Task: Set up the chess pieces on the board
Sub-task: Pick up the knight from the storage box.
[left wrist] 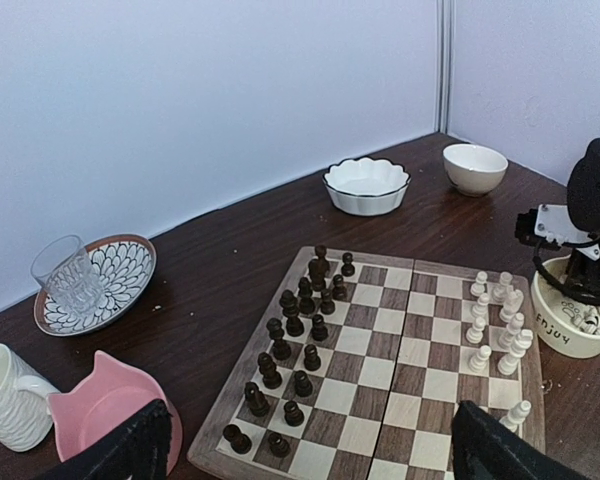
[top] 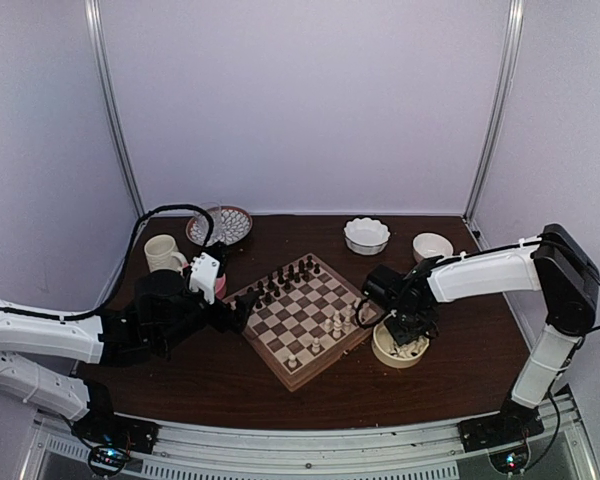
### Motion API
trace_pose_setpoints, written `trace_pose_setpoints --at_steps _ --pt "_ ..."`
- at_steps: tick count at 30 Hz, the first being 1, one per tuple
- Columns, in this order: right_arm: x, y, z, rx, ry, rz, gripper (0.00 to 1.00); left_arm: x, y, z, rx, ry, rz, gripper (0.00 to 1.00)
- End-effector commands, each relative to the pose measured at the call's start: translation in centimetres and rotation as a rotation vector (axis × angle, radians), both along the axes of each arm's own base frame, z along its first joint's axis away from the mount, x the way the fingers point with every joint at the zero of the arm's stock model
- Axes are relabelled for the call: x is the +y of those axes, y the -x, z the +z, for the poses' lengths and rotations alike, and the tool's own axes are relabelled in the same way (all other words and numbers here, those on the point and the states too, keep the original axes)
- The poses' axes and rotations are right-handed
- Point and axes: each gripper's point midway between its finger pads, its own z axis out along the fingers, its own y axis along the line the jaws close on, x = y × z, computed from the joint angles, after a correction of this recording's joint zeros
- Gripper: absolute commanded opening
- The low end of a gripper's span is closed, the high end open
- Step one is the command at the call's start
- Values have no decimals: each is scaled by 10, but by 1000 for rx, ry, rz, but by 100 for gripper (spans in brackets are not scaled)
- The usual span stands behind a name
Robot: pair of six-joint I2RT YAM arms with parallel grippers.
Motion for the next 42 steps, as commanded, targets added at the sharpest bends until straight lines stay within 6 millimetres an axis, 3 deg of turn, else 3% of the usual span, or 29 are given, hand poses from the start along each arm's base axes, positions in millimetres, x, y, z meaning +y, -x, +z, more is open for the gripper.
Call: trace_pose_setpoints --at_steps 1,6,15,21,29,35,42 --pt "7 9 -14 66 -39 15 24 -2 -1 5 -5 20 -6 98" --pt "29 11 1 38 -141 82 19 -2 -1 5 -9 20 -4 98" --pt "33 10 19 -21 -176 110 12 -2 -1 4 -11 15 -1 97" --pt "43 11 47 -111 -231 171 13 -6 0 3 -8 17 -25 98" --pt "57 17 78 -204 -377 238 9 -29 15 3 14 38 -172 97" --pt "62 20 99 -281 -496 265 9 -55 37 7 30 91 -363 97" --pt "91 27 143 -389 -749 375 8 -72 54 7 44 113 -494 97"
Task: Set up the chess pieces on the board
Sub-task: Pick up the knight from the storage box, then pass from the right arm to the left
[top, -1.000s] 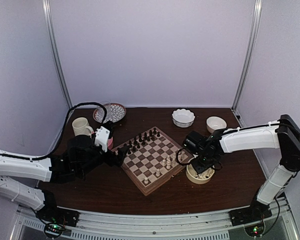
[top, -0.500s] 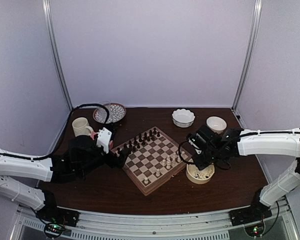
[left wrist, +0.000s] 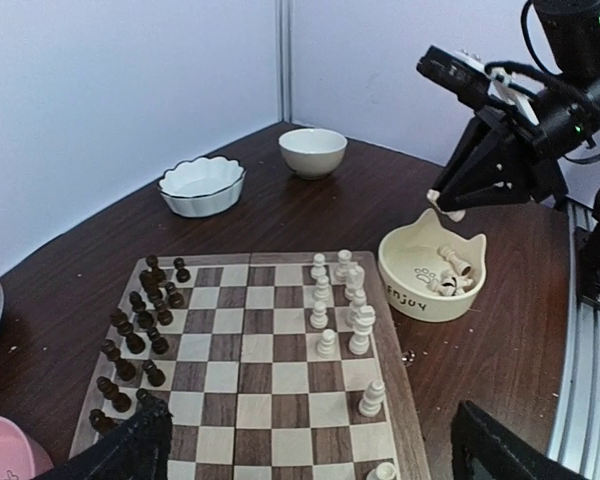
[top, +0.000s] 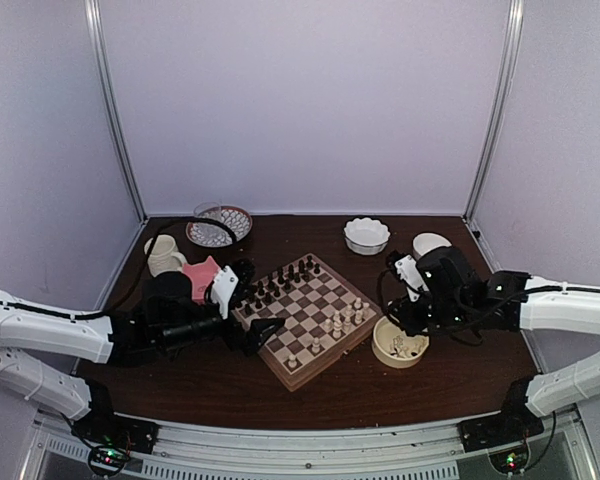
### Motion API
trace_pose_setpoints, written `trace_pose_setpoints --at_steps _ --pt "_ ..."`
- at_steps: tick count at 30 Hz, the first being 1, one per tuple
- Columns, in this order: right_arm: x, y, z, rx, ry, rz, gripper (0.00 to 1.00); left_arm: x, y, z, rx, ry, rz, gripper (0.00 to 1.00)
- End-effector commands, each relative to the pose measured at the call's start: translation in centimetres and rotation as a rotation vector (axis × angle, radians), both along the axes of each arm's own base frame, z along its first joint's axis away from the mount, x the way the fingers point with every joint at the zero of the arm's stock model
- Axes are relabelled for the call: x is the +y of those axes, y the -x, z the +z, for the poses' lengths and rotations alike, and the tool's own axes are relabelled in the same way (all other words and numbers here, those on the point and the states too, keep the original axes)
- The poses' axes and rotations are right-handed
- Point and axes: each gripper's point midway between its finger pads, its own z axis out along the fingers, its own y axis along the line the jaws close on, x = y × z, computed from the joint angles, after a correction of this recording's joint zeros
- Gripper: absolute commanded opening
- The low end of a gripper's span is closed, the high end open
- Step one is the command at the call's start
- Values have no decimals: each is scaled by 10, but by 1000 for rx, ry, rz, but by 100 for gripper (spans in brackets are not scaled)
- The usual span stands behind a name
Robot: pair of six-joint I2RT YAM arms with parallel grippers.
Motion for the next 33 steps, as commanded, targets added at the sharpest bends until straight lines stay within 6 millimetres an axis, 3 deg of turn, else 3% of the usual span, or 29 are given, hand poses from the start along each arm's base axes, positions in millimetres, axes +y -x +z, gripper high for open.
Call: trace_pose_setpoints --at_steps 1,8,14,17,19,26,33 --pt "33 0 42 -94 -214 106 8 -17 13 18 -22 73 -115 97" --pt "79 7 83 -105 -428 260 7 -21 18 18 -20 80 -157 95" --pt "118 3 98 -104 -552 364 4 -28 26 19 2 108 -212 91" --pt "136 -1 93 -90 -564 394 5 -29 28 20 45 136 -238 75" --pt "146 -5 85 -79 -567 403 5 -30 27 19 77 146 -256 70" --pt "177 -12 63 -34 -607 439 5 -31 15 7 128 133 -228 70" --pt "188 5 63 -61 -583 507 5 -39 17 0 156 104 -268 70"
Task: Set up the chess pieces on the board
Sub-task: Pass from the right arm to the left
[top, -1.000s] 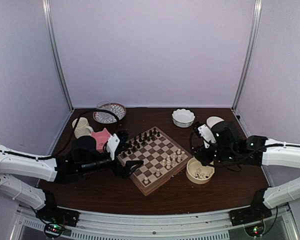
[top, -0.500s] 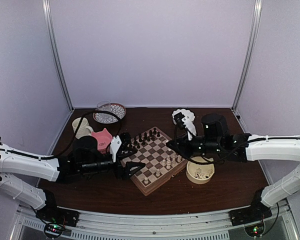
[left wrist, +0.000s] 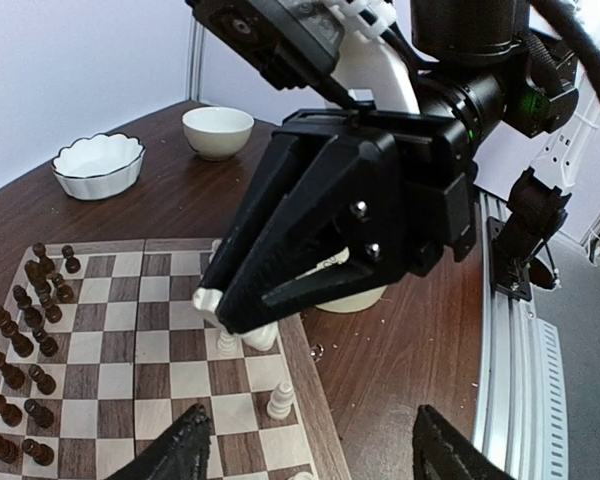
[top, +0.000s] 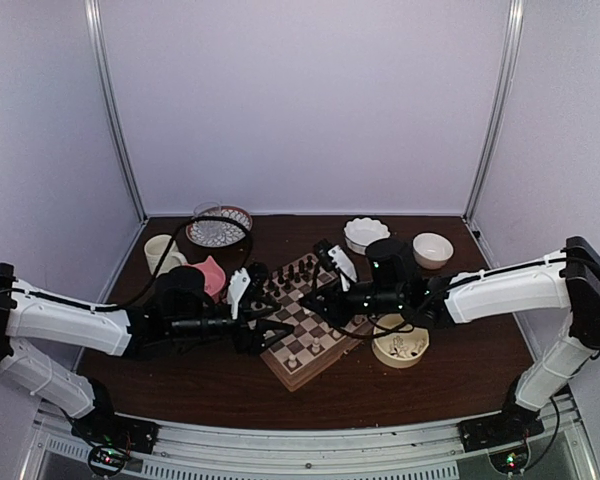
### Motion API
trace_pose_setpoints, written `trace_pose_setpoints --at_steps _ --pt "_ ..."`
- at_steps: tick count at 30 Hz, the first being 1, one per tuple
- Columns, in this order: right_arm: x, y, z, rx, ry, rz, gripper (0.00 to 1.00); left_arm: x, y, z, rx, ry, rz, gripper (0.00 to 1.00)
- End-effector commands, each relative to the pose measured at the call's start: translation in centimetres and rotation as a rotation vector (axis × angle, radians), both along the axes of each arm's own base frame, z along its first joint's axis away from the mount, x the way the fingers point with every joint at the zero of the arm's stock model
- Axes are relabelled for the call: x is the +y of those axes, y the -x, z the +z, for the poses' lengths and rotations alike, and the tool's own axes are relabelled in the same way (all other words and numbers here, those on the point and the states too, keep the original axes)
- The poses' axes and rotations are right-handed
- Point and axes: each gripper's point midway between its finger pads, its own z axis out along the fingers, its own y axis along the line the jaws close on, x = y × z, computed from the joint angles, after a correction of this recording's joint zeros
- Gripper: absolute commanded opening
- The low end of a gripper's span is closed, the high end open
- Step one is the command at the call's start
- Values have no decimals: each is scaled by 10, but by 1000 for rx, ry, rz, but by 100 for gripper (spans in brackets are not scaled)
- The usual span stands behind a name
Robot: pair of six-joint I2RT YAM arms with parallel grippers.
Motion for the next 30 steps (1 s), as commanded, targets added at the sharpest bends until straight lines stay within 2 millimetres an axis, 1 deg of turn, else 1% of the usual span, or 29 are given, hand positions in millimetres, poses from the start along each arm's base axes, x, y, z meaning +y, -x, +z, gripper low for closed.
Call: trace_pose_setpoints --at_steps 1,4,7,11,14,19,25,30 --pt "16 14 34 -90 -76 59 5 -9 -5 13 -6 32 -11 72" --pt "21 27 39 -103 -94 97 5 -8 -8 11 -4 23 6 76" --pt "26 43 45 -130 -115 135 5 -7 -9 9 -8 15 14 76" --pt "27 50 52 -137 -129 140 5 -9 -5 11 -24 14 -15 75" --pt "27 52 54 -138 -137 134 5 -9 -4 9 -31 14 -25 67" --pt "30 57 54 -122 -153 143 4 -9 0 17 -57 50 -47 53" --pt "35 60 54 -108 -167 159 5 -11 7 23 -66 81 -84 44" --pt "36 60 52 -108 -161 164 5 -11 8 24 -69 77 -93 39"
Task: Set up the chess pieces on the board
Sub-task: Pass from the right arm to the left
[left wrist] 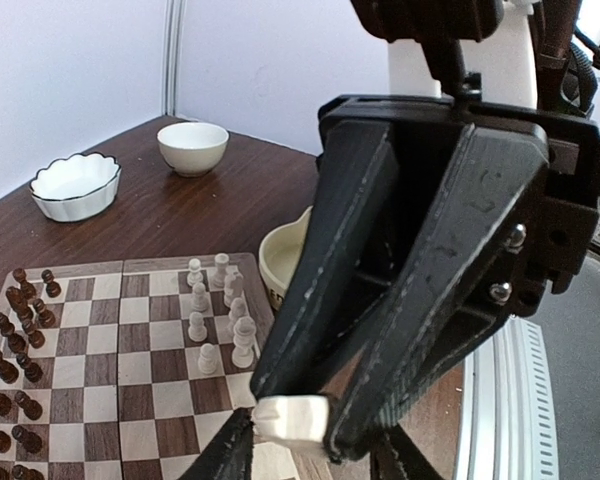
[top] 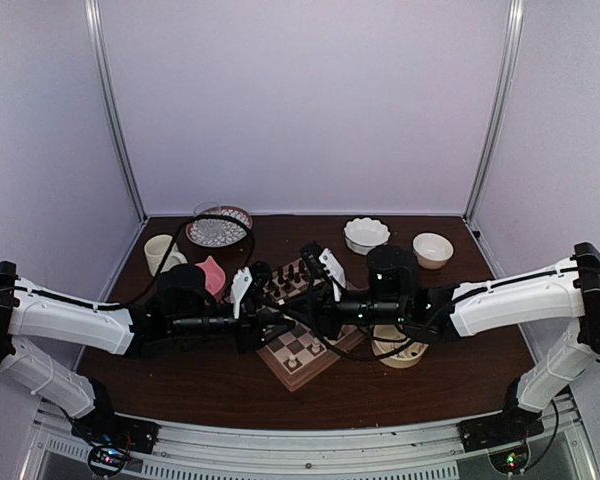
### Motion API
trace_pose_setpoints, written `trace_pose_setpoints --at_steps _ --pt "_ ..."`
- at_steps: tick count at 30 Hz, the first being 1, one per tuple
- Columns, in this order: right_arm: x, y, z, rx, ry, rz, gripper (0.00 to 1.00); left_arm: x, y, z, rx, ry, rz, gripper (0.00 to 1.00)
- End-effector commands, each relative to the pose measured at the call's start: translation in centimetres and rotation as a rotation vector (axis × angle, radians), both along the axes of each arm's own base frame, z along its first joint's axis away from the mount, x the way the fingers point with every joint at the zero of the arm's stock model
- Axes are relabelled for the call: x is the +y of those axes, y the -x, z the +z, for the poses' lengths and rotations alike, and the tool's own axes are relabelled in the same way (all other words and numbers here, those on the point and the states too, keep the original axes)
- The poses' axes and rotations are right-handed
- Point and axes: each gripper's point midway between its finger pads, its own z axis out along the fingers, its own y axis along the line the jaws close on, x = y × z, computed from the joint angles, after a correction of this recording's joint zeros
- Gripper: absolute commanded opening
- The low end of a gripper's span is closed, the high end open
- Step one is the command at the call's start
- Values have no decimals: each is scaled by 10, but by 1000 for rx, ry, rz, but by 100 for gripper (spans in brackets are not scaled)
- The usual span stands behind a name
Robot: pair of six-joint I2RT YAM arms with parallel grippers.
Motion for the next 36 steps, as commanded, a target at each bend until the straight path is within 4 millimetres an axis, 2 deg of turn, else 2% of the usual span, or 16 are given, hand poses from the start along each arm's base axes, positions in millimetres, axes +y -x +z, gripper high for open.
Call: trace_pose_setpoints --at_steps 1,9,17,19,23,25,29,32,36 --pt "4 6 4 -1 -24 24 5 -2 3 16 -43 53 -34 37" --pt "6 9 4 1 -27 38 5 -4 4 17 -53 48 -43 16" --pt "2 4 2 -11 -2 8 9 -3 3 13 -65 14 -43 11" --pt "0 3 1 -15 7 -2 10 -3 1 12 -64 10 -34 20" --pt "0 3 2 -13 -2 -5 9 -2 -1 10 -50 14 -18 53" --pt "1 5 4 -4 -14 4 9 0 -5 10 -58 24 7 55" --pt "2 5 8 31 -43 -2 9 4 -10 13 -83 60 54 54" --pt "2 0 11 60 -65 -31 7 10 -15 15 -120 82 122 54" --pt "4 -9 4 85 -35 -110 6 12 -19 14 -175 74 178 56"
